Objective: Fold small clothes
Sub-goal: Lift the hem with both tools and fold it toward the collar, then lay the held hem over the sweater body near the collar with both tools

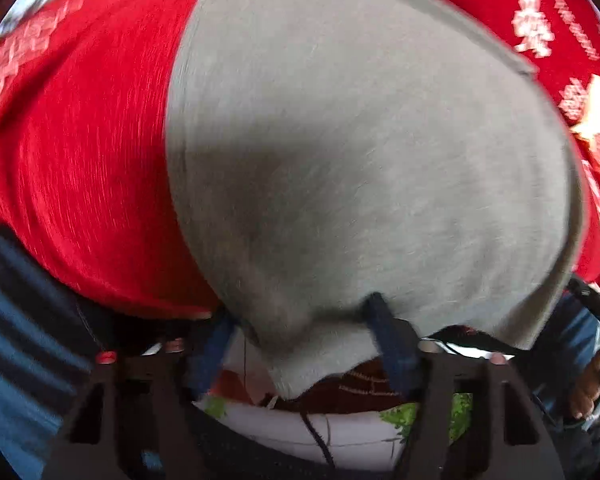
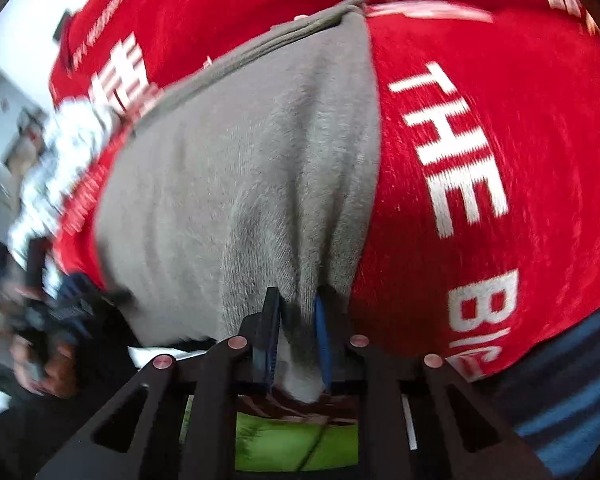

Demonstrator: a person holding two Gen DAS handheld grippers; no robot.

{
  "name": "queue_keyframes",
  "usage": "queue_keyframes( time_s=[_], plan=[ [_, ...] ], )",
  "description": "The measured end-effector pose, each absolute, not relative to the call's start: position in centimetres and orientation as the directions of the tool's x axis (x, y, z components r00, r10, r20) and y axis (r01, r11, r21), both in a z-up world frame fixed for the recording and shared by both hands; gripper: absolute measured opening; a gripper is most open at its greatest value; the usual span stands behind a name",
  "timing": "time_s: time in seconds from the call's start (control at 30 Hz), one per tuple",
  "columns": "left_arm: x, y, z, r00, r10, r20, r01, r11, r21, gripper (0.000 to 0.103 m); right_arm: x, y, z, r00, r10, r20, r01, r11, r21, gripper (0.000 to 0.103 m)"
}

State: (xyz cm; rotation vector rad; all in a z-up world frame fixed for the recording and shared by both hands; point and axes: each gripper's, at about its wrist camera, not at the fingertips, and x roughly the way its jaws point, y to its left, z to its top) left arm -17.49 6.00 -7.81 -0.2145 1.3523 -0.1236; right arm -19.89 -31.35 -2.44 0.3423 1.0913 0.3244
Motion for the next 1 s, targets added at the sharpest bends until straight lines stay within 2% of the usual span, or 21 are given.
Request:
queue_keyframes(
  time_s=[0.1, 0.17, 0.2, 0.23, 0.27, 0.33, 0.37, 0.4, 0.43, 0.47, 0.57, 0.67, 0.8, 1.0],
  plan=[
    [-16.9, 6.6, -8.8, 0.172, -0.249, -0.953, -0.074, 0.962, -0.265, 0.086, -20.0, -31.8, -2.9, 0.422, 0.45, -0.787, -0.082, 0.883, 0.462, 0.03],
    [-16.8, 6.5, -9.0, 0.163, -0.25, -0.954, -0.073, 0.962, -0.265, 0.086, -20.2, -31.5, -3.0, 0.42, 0.459, -0.783, -0.101, 0.881, 0.462, 0.043],
    [-16.7, 6.3, -9.1, 0.157, -0.252, -0.955, -0.072, 0.961, -0.266, 0.086, -20.3, -31.4, -3.0, 0.415, 0.469, -0.78, -0.105, 0.876, 0.471, 0.056],
    [-16.7, 6.1, -9.5, 0.145, -0.259, -0.955, -0.074, 0.96, -0.271, 0.086, -20.4, -31.4, -2.9, 0.412, 0.481, -0.774, -0.109, 0.869, 0.482, 0.061],
    [-16.6, 6.2, -9.8, 0.135, -0.273, -0.953, -0.085, 0.955, -0.285, 0.086, -20.7, -31.3, -2.8, 0.42, 0.478, -0.771, -0.109, 0.871, 0.48, 0.064],
    [-16.8, 6.8, -10.2, 0.131, -0.302, -0.944, -0.106, 0.943, -0.316, 0.084, -20.5, -31.2, -2.8, 0.424, 0.474, -0.771, -0.108, 0.872, 0.477, 0.064],
    [-16.8, 6.7, -10.1, 0.136, -0.333, -0.933, -0.092, 0.933, -0.347, 0.068, -20.5, -31.3, -2.7, 0.424, 0.476, -0.77, -0.104, 0.871, 0.481, 0.061],
    [-16.9, 6.9, -10.0, 0.129, -0.357, -0.925, -0.079, 0.926, -0.368, 0.061, -20.3, -31.1, -2.6, 0.426, 0.464, -0.777, -0.103, 0.878, 0.468, 0.044],
    [-17.2, 6.7, -9.7, 0.131, -0.368, -0.921, -0.066, 0.923, -0.378, 0.035, -20.3, -30.8, -2.5, 0.429, 0.441, -0.789, -0.109, 0.892, 0.439, 0.013],
    [-17.6, 6.3, -9.2, 0.133, -0.39, -0.911, -0.029, 0.918, -0.397, 0.009, -20.3, -30.8, -2.3, 0.428, 0.41, -0.805, -0.125, 0.909, 0.397, 0.012],
    [-18.9, 5.5, -7.1, 0.203, -0.367, -0.908, 0.036, 0.929, -0.368, 0.009, -20.8, -31.3, -1.4, 0.443, 0.443, -0.78, -0.149, 0.894, 0.423, 0.011],
    [-19.9, 5.7, -4.1, 0.326, -0.375, -0.868, 0.077, 0.926, -0.371, 0.009, -21.7, -32.2, 0.1, 0.479, 0.48, -0.735, -0.18, 0.873, 0.453, 0.01],
    [-20.3, 6.0, -0.9, 0.466, -0.32, -0.825, 0.1, 0.945, -0.311, 0.009, -21.8, -33.2, 1.7, 0.525, 0.532, -0.664, -0.191, 0.834, 0.518, 0.01],
    [-18.5, 6.4, 1.7, 0.541, -0.306, -0.783, 0.108, 0.949, -0.296, 0.009, -20.6, -32.6, 4.7, 0.583, 0.56, -0.588, -0.219, 0.806, 0.551, 0.009]
  ],
)
